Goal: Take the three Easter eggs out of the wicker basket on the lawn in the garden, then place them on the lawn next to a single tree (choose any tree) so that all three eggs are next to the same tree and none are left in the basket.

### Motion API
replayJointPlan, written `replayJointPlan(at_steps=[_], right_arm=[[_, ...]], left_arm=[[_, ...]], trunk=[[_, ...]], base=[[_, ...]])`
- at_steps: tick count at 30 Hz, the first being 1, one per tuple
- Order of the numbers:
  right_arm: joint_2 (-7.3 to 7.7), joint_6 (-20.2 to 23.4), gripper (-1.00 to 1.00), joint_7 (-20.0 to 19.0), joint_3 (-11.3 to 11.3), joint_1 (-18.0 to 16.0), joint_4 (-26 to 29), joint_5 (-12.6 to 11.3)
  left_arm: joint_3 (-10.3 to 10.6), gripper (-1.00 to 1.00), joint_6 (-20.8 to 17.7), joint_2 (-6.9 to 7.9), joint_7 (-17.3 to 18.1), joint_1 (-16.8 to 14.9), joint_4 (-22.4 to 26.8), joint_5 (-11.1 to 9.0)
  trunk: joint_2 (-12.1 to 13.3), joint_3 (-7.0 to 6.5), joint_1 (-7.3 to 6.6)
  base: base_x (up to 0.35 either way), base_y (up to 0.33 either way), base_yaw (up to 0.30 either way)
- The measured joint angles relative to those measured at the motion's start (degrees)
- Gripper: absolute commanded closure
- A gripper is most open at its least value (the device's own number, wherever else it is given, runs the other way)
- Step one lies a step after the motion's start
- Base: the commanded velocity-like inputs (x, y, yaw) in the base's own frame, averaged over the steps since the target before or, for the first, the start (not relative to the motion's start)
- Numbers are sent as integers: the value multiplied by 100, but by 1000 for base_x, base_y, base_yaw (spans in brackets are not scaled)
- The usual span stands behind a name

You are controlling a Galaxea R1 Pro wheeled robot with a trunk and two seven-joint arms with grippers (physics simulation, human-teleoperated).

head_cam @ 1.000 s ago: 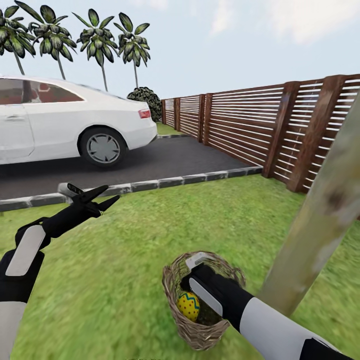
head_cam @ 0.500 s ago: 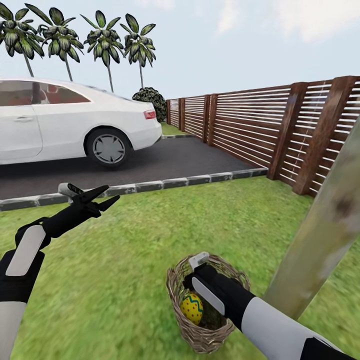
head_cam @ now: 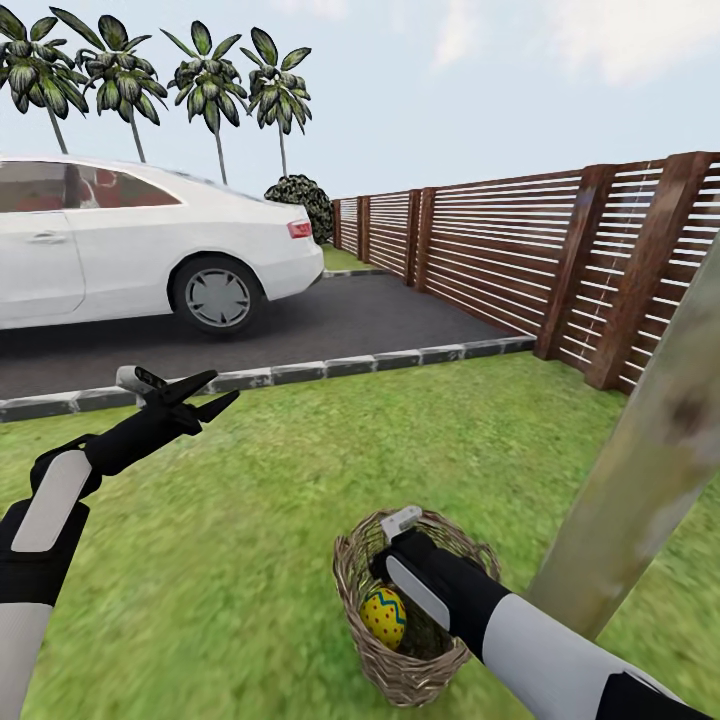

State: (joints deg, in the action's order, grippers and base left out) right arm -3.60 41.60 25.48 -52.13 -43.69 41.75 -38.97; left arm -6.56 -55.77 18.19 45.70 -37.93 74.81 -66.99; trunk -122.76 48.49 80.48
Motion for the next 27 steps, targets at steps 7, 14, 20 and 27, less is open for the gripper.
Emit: replayJointPlan(at_steps=[7, 14, 20, 27], right_arm=[[-3, -145, -100, -3, 0, 0, -56, 2], [-5, -150, -100, -12, -8, 0, -51, 19], [-26, -147, -100, -7, -4, -136, -459, -31], [-219, -187, -100, -49, 12, -512, -1369, -59]], left_arm=[[-3, -100, -6, 0, 14, 0, 2, -8], [0, -100, -22, 0, -15, 0, 12, 0], [0, -100, -31, 0, -39, 0, 10, 51], [0, -100, -27, -90, -69, 0, 28, 68]], trunk=[[0, 0, 0], [239, -107, -131], [480, -215, -263], [761, -341, -417]], base=[[0, 0, 0], [0, 0, 0], [0, 0, 0], [0, 0, 0]])
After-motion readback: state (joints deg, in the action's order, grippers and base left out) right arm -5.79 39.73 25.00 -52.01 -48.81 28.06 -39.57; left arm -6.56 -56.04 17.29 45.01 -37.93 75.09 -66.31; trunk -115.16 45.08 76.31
